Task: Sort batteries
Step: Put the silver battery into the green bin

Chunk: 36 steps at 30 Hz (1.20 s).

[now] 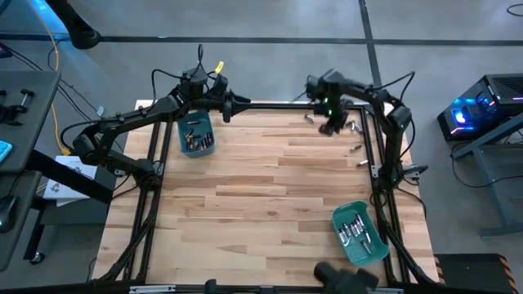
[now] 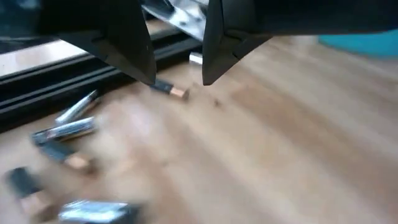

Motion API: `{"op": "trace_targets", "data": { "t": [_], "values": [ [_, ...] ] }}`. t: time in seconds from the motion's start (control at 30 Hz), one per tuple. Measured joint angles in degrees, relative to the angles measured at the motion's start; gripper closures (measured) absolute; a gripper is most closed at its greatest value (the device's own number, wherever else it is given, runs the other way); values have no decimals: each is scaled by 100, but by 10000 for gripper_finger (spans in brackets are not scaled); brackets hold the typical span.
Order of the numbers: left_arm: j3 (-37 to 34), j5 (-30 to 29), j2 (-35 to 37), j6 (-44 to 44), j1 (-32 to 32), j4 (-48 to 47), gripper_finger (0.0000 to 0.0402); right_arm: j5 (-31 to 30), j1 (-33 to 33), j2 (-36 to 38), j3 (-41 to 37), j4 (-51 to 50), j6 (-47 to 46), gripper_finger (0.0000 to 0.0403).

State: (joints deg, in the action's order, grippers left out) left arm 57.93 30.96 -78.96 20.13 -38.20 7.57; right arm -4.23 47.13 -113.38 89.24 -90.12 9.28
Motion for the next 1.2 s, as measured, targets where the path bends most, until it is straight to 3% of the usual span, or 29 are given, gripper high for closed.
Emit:
{"op": "trace_targets", "data": {
  "t": [0.17, 0.37, 0.47, 0.67, 0.8, 1.03, 1.2],
  "values": [
    [0, 0, 0, -220, 0, -2, 236, -535, -957, 330, -1113, 6, -99, 279],
    [0, 0, 0, -645, -2, -1, 236, -59, -1531, 353, -2216, 241, -774, 275],
    [0, 0, 0, -829, -2, -1, 236, -15, -1712, 351, -2766, 502, -789, 255],
    [0, 26, 0, -980, -2, -2, 236, -891, -1971, 349, -3495, 1058, -906, 194],
    [0, 31, 0, -980, -2, -2, 236, -920, -2131, 349, -3795, 1324, -865, 177],
    [0, 72, 0, -974, -2, -7, 236, -1191, -2500, 346, -4453, 1739, -317, 191],
    [0, 77, 2, -861, -2, -11, 236, -1247, -2671, 350, -4557, 2088, -146, 250]
  ]
}}
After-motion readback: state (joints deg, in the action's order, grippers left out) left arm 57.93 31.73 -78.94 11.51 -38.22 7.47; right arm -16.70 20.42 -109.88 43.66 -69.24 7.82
